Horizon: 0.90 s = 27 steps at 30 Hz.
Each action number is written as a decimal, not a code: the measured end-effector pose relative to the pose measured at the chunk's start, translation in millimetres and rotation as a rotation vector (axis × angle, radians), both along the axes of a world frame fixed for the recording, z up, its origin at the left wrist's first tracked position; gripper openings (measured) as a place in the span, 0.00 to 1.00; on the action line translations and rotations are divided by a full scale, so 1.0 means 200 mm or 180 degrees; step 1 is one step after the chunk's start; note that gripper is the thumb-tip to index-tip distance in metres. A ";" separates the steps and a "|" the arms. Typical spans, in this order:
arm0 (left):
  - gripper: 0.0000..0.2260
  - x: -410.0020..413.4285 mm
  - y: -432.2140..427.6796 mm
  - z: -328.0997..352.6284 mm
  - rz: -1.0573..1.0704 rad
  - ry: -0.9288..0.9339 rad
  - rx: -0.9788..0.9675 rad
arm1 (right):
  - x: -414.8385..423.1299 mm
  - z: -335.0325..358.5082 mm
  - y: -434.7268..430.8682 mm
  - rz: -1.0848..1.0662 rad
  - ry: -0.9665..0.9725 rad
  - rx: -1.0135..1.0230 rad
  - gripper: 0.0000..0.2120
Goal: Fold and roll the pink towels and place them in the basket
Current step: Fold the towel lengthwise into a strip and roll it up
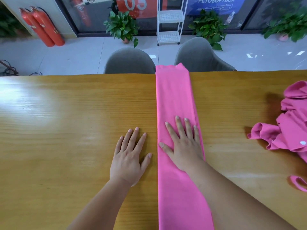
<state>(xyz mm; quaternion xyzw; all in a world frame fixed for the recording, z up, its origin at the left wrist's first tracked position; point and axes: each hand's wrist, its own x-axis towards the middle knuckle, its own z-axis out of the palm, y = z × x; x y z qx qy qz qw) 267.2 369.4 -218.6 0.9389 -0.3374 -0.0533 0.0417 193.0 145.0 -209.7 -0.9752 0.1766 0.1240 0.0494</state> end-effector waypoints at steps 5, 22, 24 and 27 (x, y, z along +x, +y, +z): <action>0.32 0.00 0.01 -0.02 0.0009 0.0004 -0.0133 | -0.30 0.04 0.16 0.0021 -0.0034 0.0007 0.37; 0.38 -0.58 -0.01 0.02 -0.1426 0.0178 0.0465 | -0.95 0.01 0.13 0.0264 0.0080 0.0143 0.37; 0.38 -0.59 -0.03 0.06 -0.1343 0.0175 0.0567 | -1.00 0.04 0.12 0.0280 0.0101 0.0038 0.38; 0.39 -0.71 0.02 0.10 -0.1553 0.0312 0.0476 | -1.13 0.07 0.17 0.0627 0.0191 0.0098 0.40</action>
